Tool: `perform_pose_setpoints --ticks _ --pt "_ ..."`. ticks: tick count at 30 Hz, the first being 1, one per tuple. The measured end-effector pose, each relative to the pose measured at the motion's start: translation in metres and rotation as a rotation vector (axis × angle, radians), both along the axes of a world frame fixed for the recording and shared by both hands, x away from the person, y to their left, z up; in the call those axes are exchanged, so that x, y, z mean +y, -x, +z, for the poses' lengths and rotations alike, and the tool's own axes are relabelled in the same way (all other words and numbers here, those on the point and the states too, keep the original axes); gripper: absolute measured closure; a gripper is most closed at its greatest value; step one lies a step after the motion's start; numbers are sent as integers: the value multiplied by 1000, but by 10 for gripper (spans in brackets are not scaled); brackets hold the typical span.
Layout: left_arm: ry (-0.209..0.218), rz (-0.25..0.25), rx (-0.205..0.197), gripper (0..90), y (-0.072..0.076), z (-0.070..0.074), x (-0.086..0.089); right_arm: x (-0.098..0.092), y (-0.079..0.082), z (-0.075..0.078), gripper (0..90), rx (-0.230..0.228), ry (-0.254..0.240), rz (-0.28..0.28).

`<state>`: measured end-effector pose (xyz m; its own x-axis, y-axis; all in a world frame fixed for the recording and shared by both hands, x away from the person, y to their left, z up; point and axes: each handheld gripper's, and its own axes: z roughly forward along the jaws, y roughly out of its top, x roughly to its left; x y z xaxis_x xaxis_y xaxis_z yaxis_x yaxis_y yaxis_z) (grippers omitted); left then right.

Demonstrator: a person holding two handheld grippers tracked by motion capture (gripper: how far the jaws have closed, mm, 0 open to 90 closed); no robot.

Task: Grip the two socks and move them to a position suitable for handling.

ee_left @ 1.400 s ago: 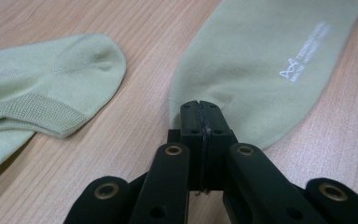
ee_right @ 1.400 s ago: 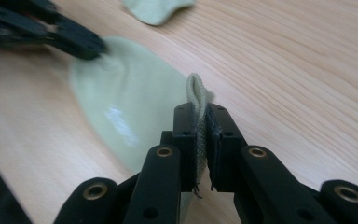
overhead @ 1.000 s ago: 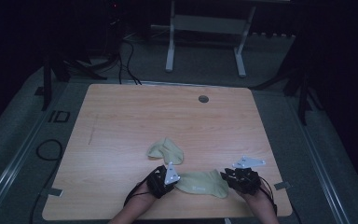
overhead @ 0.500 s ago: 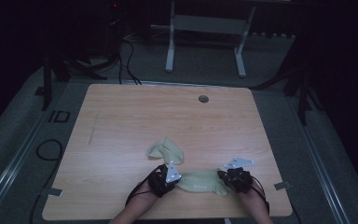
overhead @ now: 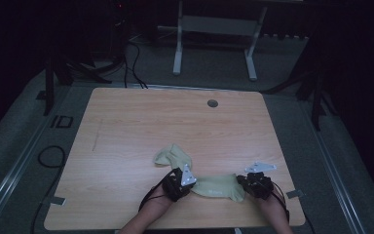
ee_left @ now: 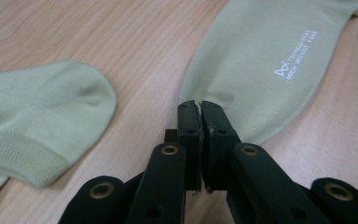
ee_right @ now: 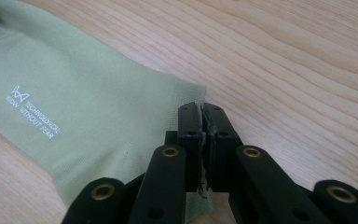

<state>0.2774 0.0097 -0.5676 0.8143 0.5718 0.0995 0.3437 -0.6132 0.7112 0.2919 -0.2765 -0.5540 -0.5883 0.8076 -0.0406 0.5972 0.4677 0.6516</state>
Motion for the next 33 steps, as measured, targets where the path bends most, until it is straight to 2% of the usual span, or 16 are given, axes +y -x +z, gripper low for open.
perform_pose_setpoints --ticks 7,9,11,13,15,17,22,24,27,29,33 --pt "1 1 -2 835 -2 0 -5 -7 -1 0 861 -1 -2 -19" --pt "8 -2 -1 772 -2 2 -4 -7 -1 1 848 4 -6 -18" --pt "37 0 -13 663 -1 5 1 -7 0 5 840 3 -36 -22" --pt "70 18 -21 595 2 10 8 -4 1 10 786 -15 -38 -14" --pt "100 28 -24 595 5 15 18 1 0 16 758 -35 -32 -3" --pt "115 50 -27 582 9 19 29 7 -5 21 703 -39 -47 0" --pt "108 89 -16 561 20 19 59 31 -19 37 629 -57 -56 28" --pt "103 127 0 562 23 15 72 43 -25 42 614 -65 -55 52" --pt "128 171 13 562 27 9 92 63 -34 46 597 -56 -58 80" --pt "159 190 20 562 30 6 104 78 -39 48 585 -53 -61 104" --pt "162 223 26 562 36 2 120 109 -47 46 567 -40 -66 142"
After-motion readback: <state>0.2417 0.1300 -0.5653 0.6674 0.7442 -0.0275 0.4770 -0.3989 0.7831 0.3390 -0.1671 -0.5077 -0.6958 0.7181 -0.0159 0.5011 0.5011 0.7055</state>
